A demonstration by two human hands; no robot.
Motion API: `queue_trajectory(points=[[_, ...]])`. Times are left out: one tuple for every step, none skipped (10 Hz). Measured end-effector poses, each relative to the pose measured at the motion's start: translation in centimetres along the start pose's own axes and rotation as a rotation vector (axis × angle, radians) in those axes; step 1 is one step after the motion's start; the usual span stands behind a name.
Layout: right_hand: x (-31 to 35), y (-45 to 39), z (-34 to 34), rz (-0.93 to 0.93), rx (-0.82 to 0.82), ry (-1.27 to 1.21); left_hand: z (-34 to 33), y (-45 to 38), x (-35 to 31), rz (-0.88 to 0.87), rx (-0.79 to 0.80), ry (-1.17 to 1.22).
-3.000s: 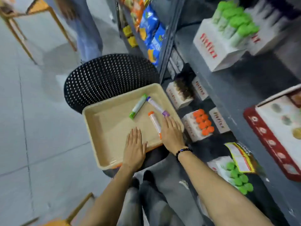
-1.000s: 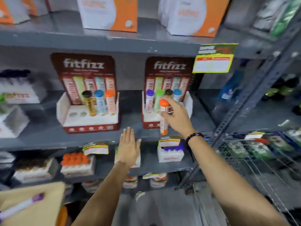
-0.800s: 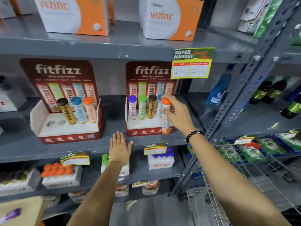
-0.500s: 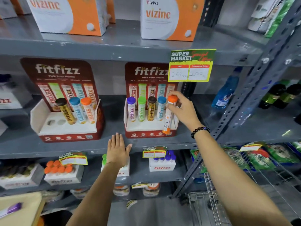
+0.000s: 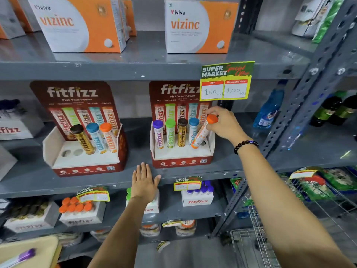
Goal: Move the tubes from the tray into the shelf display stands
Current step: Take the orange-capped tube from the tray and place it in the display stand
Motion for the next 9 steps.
queue_trajectory(points=[[-0.5,-0.6,0.1,-0.059,0.070,0.090,0.0,0.0,0.0,0.000,-0.004,-0.003],[0.0,-0.7,0.6,-0.046,0.095,0.171,-0.2,-0.1,0.0,0.002,-0.009,-0.002],[1.3,-0.6,1.1,0.011,0.062,0.309,-0.3,-0.2,0.0,0.006,-0.013,0.000],[1.5,-0.7,1.2,-0.006,0.032,0.329,-0.4,-0.2,0.1,0.010,-0.015,0.001],[1.0,-1.0,1.2,-0.043,0.006,0.299,-0.4,-0.2,0.1,0.013,-0.014,-0.002],[0.7,-1.1,1.3,-0.049,-0.002,0.259,-0.5,-0.2,0.1,0.013,-0.010,-0.005],[0.5,-1.1,1.1,-0.040,-0.032,0.228,-0.4,-0.2,0.1,0.013,-0.012,-0.004],[0.2,-1.1,0.4,-0.027,-0.029,0.234,-0.4,-0.2,0.1,0.015,-0.009,-0.008],[0.0,-1.0,-0.3,-0.001,-0.017,0.247,-0.4,-0.2,0.1,0.019,-0.007,-0.011]])
Point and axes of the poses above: each hand's wrist, its own y-axis away from the middle knuckle, its own z-axis out of the back of the hand, x = y × z, the point moved 7 cm from there along -y, towards the middle knuckle, and after that the axes turned 10 degrees about -y, right-handed, at the moved point
